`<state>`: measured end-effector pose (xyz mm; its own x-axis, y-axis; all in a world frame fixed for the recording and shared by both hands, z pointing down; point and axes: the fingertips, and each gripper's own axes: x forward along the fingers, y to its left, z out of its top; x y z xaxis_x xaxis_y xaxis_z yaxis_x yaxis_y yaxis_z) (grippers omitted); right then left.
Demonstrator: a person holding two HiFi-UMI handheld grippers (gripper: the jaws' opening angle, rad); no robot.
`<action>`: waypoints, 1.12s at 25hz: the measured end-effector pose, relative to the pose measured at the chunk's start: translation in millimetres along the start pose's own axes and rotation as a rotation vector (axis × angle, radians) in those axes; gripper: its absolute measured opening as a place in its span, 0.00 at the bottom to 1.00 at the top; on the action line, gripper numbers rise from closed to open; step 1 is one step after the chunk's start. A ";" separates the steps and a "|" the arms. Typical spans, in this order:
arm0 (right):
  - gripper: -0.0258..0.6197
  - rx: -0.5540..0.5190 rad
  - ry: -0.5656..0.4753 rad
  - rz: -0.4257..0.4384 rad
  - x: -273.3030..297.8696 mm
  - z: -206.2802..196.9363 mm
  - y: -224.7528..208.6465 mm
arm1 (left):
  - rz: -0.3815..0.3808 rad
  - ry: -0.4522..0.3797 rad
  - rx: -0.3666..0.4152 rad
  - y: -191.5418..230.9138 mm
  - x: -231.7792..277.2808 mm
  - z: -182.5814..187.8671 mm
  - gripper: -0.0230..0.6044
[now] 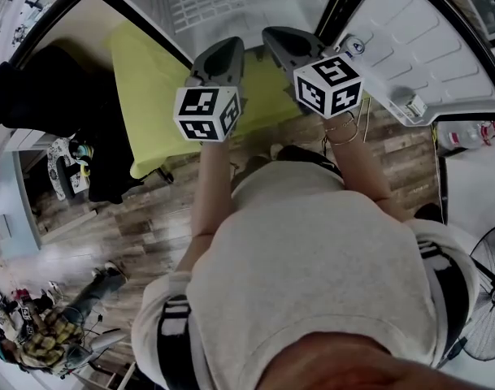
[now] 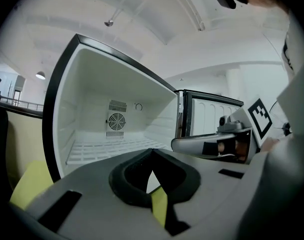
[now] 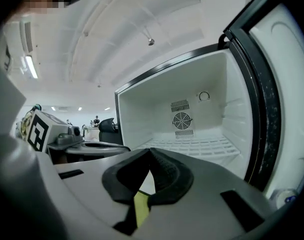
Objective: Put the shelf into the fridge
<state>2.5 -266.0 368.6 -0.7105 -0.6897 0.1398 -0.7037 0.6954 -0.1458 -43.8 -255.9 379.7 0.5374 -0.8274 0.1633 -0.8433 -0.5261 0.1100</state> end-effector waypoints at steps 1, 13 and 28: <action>0.05 -0.024 -0.002 -0.017 -1.0 -0.6 -0.6 | 0.005 -0.002 0.005 0.3 -0.6 -0.3 0.05; 0.05 -0.080 0.023 -0.103 -10.0 -25.0 -3.6 | -0.023 0.058 0.003 -15.8 1.4 -22.1 0.05; 0.05 -0.070 0.079 -0.077 -10.5 -43.8 -0.9 | -0.020 0.155 0.000 -19.1 5.0 -44.0 0.05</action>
<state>10.4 -250.5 410.2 -0.6503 -0.7256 0.2251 -0.7528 0.6552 -0.0633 -24.8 -241.3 421.6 0.5483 -0.7766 0.3101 -0.8325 -0.5420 0.1146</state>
